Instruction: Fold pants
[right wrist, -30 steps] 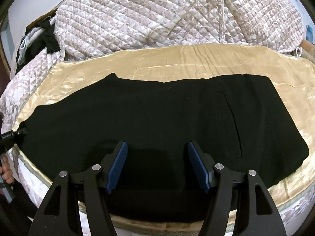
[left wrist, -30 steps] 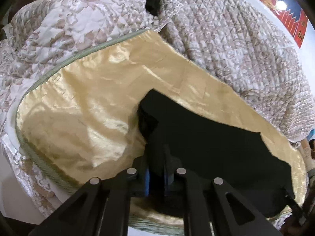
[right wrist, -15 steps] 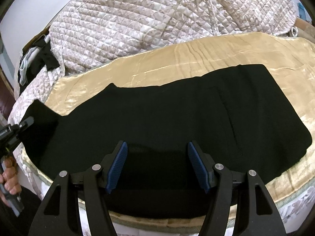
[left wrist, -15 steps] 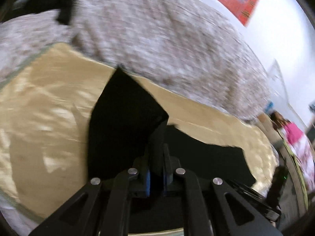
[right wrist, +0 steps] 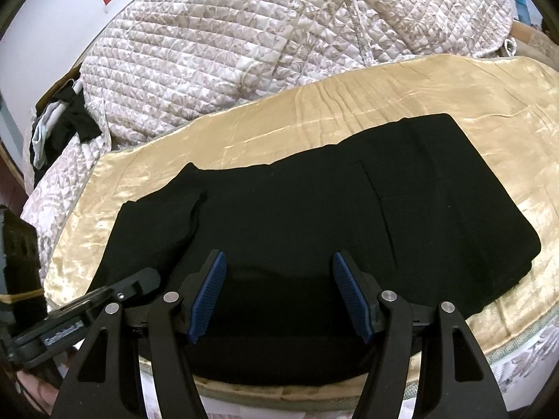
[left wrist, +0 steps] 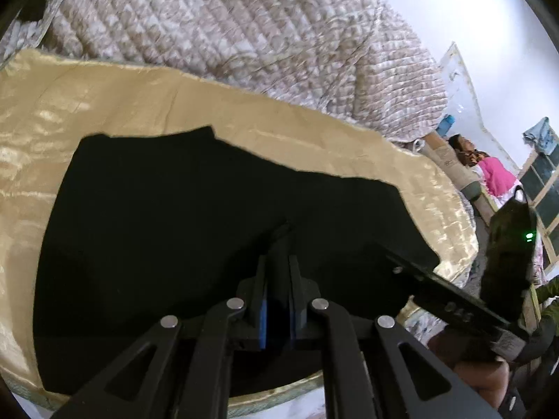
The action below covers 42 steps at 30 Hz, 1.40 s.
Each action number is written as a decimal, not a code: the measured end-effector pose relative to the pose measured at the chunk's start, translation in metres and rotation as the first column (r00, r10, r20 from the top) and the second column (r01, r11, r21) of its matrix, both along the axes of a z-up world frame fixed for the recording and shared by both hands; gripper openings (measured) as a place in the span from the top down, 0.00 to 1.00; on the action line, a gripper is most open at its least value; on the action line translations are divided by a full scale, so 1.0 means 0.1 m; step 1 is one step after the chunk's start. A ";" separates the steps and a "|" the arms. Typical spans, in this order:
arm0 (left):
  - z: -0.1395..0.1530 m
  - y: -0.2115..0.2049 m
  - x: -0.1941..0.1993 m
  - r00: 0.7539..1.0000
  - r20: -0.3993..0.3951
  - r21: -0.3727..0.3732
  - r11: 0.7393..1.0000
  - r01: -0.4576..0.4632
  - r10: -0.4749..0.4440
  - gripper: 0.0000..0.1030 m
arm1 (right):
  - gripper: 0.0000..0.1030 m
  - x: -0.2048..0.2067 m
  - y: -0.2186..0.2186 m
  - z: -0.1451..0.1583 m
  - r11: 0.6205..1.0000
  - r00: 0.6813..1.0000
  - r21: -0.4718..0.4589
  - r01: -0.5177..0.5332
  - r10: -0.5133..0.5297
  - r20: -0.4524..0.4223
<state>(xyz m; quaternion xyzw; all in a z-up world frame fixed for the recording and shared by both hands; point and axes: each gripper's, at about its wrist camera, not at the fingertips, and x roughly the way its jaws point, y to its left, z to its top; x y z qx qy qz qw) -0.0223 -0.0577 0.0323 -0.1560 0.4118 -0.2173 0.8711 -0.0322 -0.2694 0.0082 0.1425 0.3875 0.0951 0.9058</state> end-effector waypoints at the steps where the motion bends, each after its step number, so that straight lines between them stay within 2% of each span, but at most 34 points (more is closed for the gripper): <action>1: -0.01 -0.02 -0.01 1.000 0.001 -0.003 1.000 0.007 -0.007 0.91 | 0.38 0.00 0.00 0.00 1.000 1.000 0.001 0.003 -0.003 0.003; 7: -0.25 -0.23 0.01 0.997 -0.039 0.029 0.997 0.065 -0.064 0.91 | 0.38 -0.01 -0.01 0.01 1.000 1.000 -0.002 0.012 -0.012 0.014; 9: -0.24 -0.19 -0.01 0.997 -0.033 0.015 0.997 0.077 -0.076 0.90 | 0.38 -0.01 -0.01 -0.01 1.000 1.000 -0.002 0.014 -0.014 0.012; 10: -0.21 -0.17 -0.02 0.996 -0.040 0.004 0.997 0.082 -0.082 0.87 | 0.38 -0.01 -0.02 -0.01 1.000 1.000 -0.001 0.014 -0.014 0.012; 12: -0.13 -0.09 -0.06 0.991 -0.054 -0.033 0.993 0.117 -0.119 0.75 | 0.38 -0.01 -0.02 -0.01 1.000 1.000 0.001 0.014 -0.014 0.015; 13: -0.09 -0.05 -0.09 0.989 -0.049 -0.043 0.990 0.135 -0.137 0.73 | 0.38 0.00 -0.02 -0.01 1.000 1.000 0.011 0.011 -0.011 0.020; 15: 0.06 0.08 -0.16 0.989 -0.010 -0.044 0.989 0.145 -0.145 0.61 | 0.38 0.00 -0.01 0.00 0.999 1.000 0.044 -0.010 0.008 0.028; 18: 0.25 0.35 -0.12 0.995 0.050 -0.008 0.996 0.084 -0.083 0.54 | 0.38 0.01 0.05 0.01 0.993 0.997 0.099 -0.063 0.060 0.037; 21: 0.30 0.65 0.07 0.997 0.076 0.108 0.994 -0.032 0.024 0.54 | 0.38 0.04 0.17 -0.01 0.982 0.992 0.137 -0.128 0.124 0.036; 23: 0.26 0.82 0.17 0.994 0.067 0.149 0.984 -0.095 0.086 0.54 | 0.42 0.11 0.27 -0.04 0.971 0.985 0.167 -0.170 0.169 0.021; 27: 0.05 1.07 0.24 0.985 0.010 0.117 0.978 -0.172 0.172 0.54 | 0.45 0.36 0.50 -0.14 0.955 0.970 0.181 -0.233 0.242 -0.030; 29: -0.04 1.11 0.24 0.983 -0.014 0.117 0.977 -0.180 0.183 0.54 | 0.47 0.46 0.53 -0.16 0.960 0.972 0.168 -0.225 0.233 -0.030; 32: -0.09 1.09 0.24 0.983 -0.015 0.128 0.975 -0.181 0.185 0.54 | 0.50 0.60 0.51 -0.21 0.956 0.975 0.213 -0.203 0.217 -0.043; 33: -0.08 1.07 0.26 0.983 -0.010 0.131 0.975 -0.180 0.183 0.54 | 0.54 0.61 0.51 -0.21 0.955 0.976 0.219 -0.198 0.213 -0.045; 35: -0.06 1.04 0.28 0.984 -0.001 0.139 0.974 -0.178 0.180 0.54 | 0.73 0.63 0.57 -0.24 0.950 0.970 0.226 -0.215 0.234 -0.060; 36: -0.04 1.04 0.27 0.984 0.006 0.141 0.974 -0.177 0.178 0.54 | 0.90 0.65 0.60 -0.26 0.945 0.965 0.234 -0.227 0.251 -0.075; 39: 0.00 1.03 0.25 0.984 0.034 0.150 0.972 -0.178 0.175 0.54 | 0.96 0.69 0.65 -0.23 0.943 0.961 0.227 -0.244 0.267 -0.077; 42: 0.01 1.01 0.25 0.984 0.044 0.158 0.972 -0.175 0.170 0.54 | 0.97 0.66 0.57 -0.07 0.949 0.971 0.216 -0.231 0.238 -0.008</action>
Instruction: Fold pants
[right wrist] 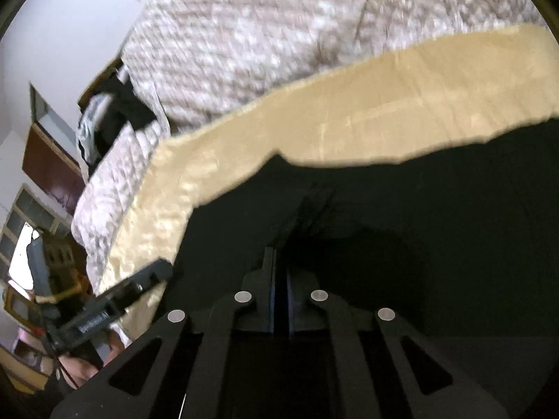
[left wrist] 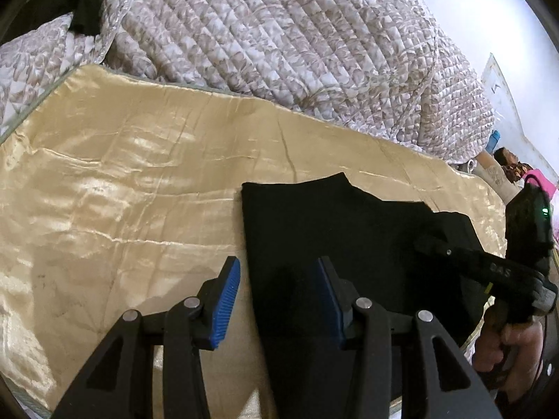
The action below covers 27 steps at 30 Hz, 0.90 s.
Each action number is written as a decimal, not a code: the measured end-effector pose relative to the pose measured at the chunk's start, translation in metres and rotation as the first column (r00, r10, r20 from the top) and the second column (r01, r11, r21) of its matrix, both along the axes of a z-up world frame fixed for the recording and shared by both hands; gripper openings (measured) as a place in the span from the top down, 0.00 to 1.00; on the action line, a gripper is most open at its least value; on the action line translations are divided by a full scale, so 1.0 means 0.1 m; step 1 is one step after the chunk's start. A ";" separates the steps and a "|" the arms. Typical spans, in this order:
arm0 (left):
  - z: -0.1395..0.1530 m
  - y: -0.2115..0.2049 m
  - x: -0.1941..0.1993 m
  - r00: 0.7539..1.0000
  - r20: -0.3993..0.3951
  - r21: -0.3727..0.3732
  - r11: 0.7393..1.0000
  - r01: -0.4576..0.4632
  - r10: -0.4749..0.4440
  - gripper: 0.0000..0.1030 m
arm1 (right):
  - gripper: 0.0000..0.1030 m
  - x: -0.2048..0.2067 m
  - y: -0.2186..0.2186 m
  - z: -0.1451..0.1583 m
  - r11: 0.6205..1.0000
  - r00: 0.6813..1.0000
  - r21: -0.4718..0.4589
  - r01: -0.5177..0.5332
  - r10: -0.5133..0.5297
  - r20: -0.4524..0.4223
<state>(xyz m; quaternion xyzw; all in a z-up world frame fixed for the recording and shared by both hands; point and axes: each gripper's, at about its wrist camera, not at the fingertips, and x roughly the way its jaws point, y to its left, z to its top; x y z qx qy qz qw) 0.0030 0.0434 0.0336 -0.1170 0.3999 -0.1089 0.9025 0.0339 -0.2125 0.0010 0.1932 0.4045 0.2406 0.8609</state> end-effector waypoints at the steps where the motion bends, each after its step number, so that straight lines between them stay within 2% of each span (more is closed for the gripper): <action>1: 0.00 -0.01 0.00 1.000 -0.002 0.001 1.000 -0.001 0.001 0.54 | 0.97 0.00 -0.04 0.00 1.000 1.000 -0.013 0.016 -0.016 0.005; 3: -0.01 -0.01 0.00 1.000 -0.008 -0.003 1.000 -0.001 0.001 0.54 | 0.97 0.04 -0.13 -0.12 0.998 0.998 -0.015 0.057 -0.057 -0.041; 5: 0.00 -0.03 -0.02 1.000 -0.008 -0.006 1.000 0.004 -0.004 0.54 | 0.96 0.06 -0.13 -0.22 0.998 0.996 -0.030 0.049 -0.051 -0.072; 7: 0.03 -0.06 -0.07 1.000 0.007 -0.002 1.000 0.021 -0.021 0.54 | 0.89 0.03 -0.13 -0.16 0.996 0.997 -0.058 0.064 -0.067 -0.048; 10: 0.10 -0.16 -0.21 0.996 0.037 -0.002 0.997 0.075 -0.075 0.54 | 0.87 -0.16 -0.25 0.04 0.984 0.992 -0.122 0.127 -0.123 0.037; 14: 0.01 -0.33 -0.39 0.989 0.017 0.023 0.989 0.145 -0.146 0.54 | 0.87 -0.48 -0.23 0.13 0.991 0.994 -0.117 0.071 -0.061 0.088; 18: -0.06 -0.45 -0.52 0.986 0.023 0.111 0.981 0.161 -0.164 0.54 | 0.87 -0.67 -0.01 -0.09 0.980 0.999 -0.195 -0.037 0.044 0.030; 24: -0.07 -0.44 -0.63 0.989 0.020 0.107 0.984 0.144 -0.147 0.54 | 0.87 -0.76 -0.01 -0.05 0.968 0.997 -0.252 -0.022 0.041 0.070; 27: -0.07 -0.46 -0.64 0.989 0.021 0.126 0.982 0.143 -0.147 0.54 | 0.87 -0.78 0.03 -0.10 0.956 0.997 -0.291 -0.036 0.056 0.061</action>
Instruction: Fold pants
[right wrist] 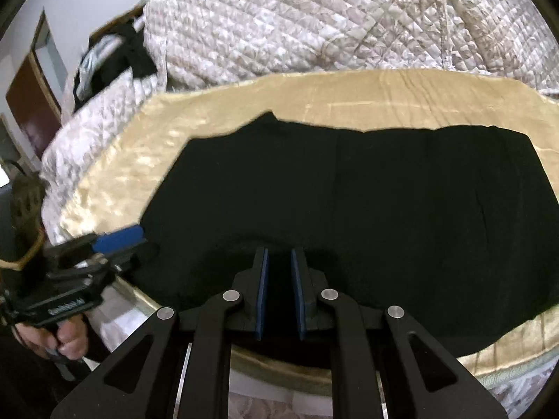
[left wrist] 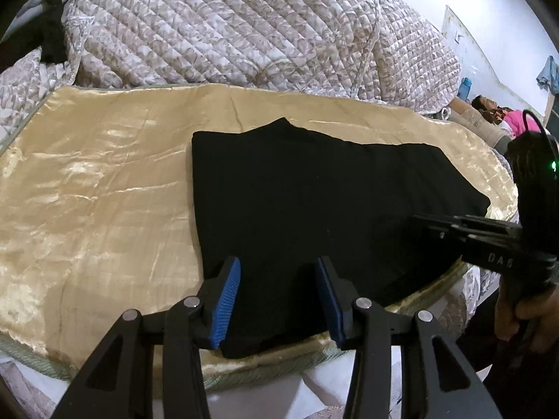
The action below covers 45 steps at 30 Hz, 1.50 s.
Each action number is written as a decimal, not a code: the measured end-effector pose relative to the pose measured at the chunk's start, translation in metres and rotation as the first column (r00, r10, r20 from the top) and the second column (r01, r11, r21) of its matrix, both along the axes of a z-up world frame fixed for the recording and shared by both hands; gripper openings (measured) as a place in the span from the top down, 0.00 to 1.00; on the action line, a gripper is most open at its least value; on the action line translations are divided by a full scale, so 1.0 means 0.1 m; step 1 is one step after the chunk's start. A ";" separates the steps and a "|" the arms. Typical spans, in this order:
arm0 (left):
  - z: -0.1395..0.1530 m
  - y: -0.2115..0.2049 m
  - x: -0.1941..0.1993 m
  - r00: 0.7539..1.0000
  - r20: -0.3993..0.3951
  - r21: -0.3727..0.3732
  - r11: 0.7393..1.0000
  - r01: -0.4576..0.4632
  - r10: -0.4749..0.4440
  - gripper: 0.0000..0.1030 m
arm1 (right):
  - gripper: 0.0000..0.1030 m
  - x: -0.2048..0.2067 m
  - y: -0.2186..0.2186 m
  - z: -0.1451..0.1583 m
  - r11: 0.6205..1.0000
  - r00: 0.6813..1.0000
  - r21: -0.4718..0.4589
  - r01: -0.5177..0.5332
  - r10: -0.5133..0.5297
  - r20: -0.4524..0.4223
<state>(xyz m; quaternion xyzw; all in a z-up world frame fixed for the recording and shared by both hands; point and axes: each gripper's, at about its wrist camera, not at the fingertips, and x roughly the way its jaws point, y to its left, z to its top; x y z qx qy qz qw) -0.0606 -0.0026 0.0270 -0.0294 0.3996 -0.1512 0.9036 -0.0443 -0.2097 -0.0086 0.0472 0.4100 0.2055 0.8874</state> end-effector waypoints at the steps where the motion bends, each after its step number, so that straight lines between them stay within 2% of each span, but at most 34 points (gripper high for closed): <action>1: 0.01 0.00 0.02 1.000 -0.003 0.004 1.000 -0.001 0.001 0.54 | 0.87 0.00 0.00 0.01 1.000 1.000 -0.005 0.001 -0.001 0.004; 3: 0.03 0.01 0.10 1.000 -0.015 0.007 1.000 -0.016 0.016 0.54 | 0.87 0.02 0.00 0.05 1.000 1.000 -0.009 0.012 -0.012 0.003; 6: 0.09 -0.04 0.25 0.999 -0.022 0.061 0.997 -0.046 0.047 0.54 | 0.87 0.09 -0.03 0.09 0.998 0.998 -0.037 0.056 -0.055 0.017; 8: 0.11 -0.08 0.36 0.998 -0.016 0.097 0.993 -0.067 0.069 0.54 | 0.87 0.16 -0.04 0.12 0.997 0.998 -0.024 0.069 -0.068 0.018; 11: 0.11 -0.09 0.52 0.996 -0.037 0.103 0.991 -0.080 0.084 0.54 | 0.86 0.23 0.02 0.17 0.998 0.998 -0.012 0.056 -0.056 0.039; 15: 0.17 -0.10 0.72 0.996 -0.017 0.111 0.990 -0.088 0.090 0.54 | 0.80 0.40 0.13 0.24 0.998 0.998 -0.046 0.034 -0.032 0.058; 18: 0.16 -0.05 0.81 0.994 -0.015 0.103 0.989 -0.106 0.108 0.54 | 0.78 0.62 0.15 0.26 0.998 0.999 -0.038 0.047 -0.046 0.030; 21: 0.04 0.01 0.87 0.991 -0.051 0.091 0.989 -0.117 0.122 0.54 | 0.78 0.82 0.17 0.25 0.999 0.999 -0.018 0.050 -0.050 0.011; 26: 0.00 -0.01 0.86 0.992 -0.039 0.110 0.988 -0.112 0.117 0.54 | 0.80 1.01 0.18 0.03 0.997 0.995 0.003 0.078 -0.077 -0.069; 31: 0.06 0.02 0.82 0.992 -0.029 0.097 0.988 -0.121 0.124 0.54 | 0.80 0.93 0.15 0.13 0.993 0.993 -0.027 0.114 -0.115 -0.016; 34: 0.09 0.02 0.75 0.992 -0.012 0.096 0.988 -0.120 0.122 0.54 | 0.80 0.82 0.07 0.17 0.993 0.993 0.002 0.119 -0.119 0.003; 41: 0.12 -0.05 0.55 0.994 0.004 0.109 0.988 -0.106 0.106 0.54 | 0.80 0.41 0.13 0.25 0.998 0.996 -0.002 0.064 -0.064 0.067; 45: 0.11 -0.06 0.43 0.994 0.002 0.112 0.988 -0.110 0.111 0.54 | 0.79 0.20 0.19 0.27 0.998 0.992 -0.042 0.042 -0.037 0.120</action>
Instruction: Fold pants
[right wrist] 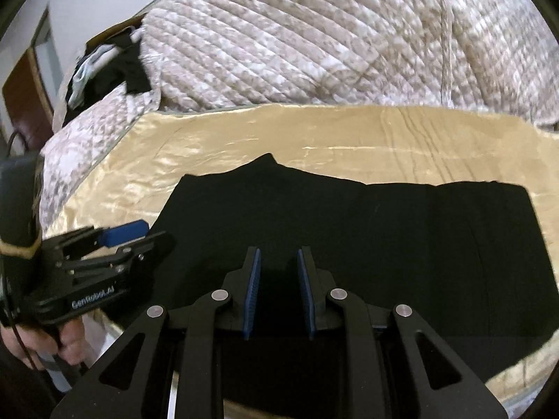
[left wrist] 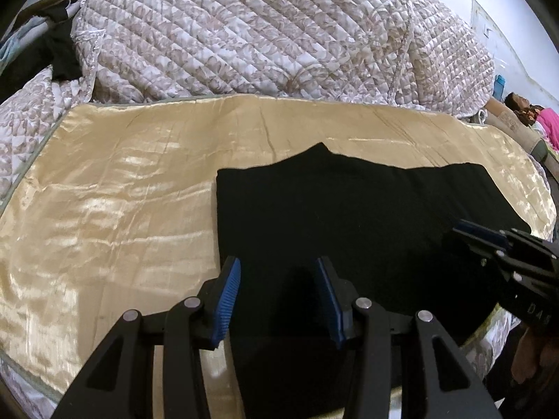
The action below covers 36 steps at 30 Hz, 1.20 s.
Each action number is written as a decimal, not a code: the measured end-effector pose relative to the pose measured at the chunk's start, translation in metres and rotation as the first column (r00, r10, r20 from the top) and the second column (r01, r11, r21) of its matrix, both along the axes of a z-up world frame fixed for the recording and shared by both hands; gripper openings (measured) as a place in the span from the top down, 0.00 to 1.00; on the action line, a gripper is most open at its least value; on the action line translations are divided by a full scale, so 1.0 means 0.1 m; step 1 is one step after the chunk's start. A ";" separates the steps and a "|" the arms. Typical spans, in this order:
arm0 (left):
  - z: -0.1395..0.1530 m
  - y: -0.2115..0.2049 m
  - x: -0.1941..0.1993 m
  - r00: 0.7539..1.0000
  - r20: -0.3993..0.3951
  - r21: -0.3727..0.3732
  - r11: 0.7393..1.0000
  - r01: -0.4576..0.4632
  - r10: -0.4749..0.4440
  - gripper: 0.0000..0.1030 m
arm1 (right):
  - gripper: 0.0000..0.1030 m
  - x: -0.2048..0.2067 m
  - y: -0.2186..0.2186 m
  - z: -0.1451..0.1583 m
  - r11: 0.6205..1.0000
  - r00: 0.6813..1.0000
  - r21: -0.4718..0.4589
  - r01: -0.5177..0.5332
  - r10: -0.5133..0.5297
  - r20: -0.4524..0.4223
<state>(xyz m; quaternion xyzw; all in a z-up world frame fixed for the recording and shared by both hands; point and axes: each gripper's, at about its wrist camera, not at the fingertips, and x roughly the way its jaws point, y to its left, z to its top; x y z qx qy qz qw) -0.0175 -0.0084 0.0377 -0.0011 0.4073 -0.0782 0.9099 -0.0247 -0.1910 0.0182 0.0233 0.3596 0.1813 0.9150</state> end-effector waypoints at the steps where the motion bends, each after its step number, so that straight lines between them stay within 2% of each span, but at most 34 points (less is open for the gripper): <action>1: -0.01 0.00 -0.03 1.000 -0.004 -0.002 1.000 -0.001 0.001 0.54 | 0.79 -0.05 0.00 -0.02 1.000 1.000 -0.004 -0.002 0.002 0.003; 8: -0.03 0.02 -0.21 1.000 0.000 -0.005 1.000 -0.008 0.008 0.54 | 0.79 -0.18 0.02 -0.21 0.998 0.999 -0.060 -0.016 0.014 -0.033; 14: -0.06 0.01 -0.21 1.000 0.003 0.025 1.000 -0.008 0.008 0.54 | 0.77 -0.26 0.06 -0.27 0.990 0.999 -0.133 -0.038 0.042 0.031; 17: -0.08 0.01 -0.22 1.000 0.006 0.033 0.999 -0.005 0.005 0.54 | 0.77 -0.27 0.05 -0.27 0.990 0.998 -0.138 -0.040 0.045 0.037; 21: -0.08 0.02 -0.22 1.000 0.006 0.031 0.999 -0.008 0.008 0.54 | 0.77 -0.26 -0.06 -0.26 0.991 0.999 -0.136 -0.001 0.007 0.041; 22: -0.09 0.02 -0.23 1.000 0.006 0.030 1.000 -0.009 0.009 0.54 | 0.74 -0.25 -0.10 -0.27 0.989 0.999 -0.144 0.023 -0.018 0.039; 29: -0.02 0.10 -0.25 0.999 0.031 -0.026 1.000 -0.018 0.019 0.54 | 0.73 -0.15 -0.56 -0.21 0.983 0.984 -0.049 0.179 -0.179 0.006; 31: 0.05 0.11 -0.27 0.998 0.063 -0.046 0.999 -0.012 0.015 0.54 | 0.67 -0.14 -0.76 -0.18 0.972 0.972 0.014 0.236 -0.236 -0.016; 34: 0.09 0.07 -0.29 0.996 0.090 -0.062 0.998 0.012 -0.007 0.54 | 0.64 -0.14 -0.95 -0.15 0.957 0.961 0.087 0.278 -0.276 -0.032; 36: 0.08 0.04 -0.29 0.996 0.085 -0.061 0.998 0.027 -0.022 0.54 | 0.56 -0.15 -1.08 -0.10 0.940 0.944 0.092 0.329 -0.328 -0.022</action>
